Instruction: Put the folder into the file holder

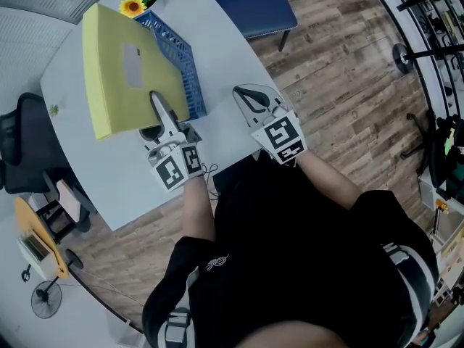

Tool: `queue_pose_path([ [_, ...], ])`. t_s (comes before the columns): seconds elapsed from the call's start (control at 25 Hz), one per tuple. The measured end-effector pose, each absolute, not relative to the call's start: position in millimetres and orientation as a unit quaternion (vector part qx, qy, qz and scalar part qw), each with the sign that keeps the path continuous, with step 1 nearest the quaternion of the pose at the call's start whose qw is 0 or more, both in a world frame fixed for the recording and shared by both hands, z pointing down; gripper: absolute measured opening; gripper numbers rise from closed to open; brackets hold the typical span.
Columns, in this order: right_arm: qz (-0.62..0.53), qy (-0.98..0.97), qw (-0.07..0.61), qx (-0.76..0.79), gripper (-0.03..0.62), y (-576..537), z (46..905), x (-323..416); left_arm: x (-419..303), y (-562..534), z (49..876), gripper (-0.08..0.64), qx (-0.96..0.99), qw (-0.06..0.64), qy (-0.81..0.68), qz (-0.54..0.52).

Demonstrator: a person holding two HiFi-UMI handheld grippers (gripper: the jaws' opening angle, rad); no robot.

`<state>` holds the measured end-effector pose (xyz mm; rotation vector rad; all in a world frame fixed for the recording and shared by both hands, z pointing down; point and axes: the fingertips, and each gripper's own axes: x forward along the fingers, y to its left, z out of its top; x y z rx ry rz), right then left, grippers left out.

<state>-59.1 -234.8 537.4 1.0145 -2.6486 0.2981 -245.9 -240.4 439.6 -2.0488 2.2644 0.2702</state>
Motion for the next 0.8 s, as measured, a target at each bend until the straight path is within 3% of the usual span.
queue_pose_path([
  [0.8,0.107,-0.921,0.143,0.347,0.005,-225.9,540.6,-63.9,-239.7,-236.0,469.0,0.190,-0.677,0.004,0.735,0.033],
])
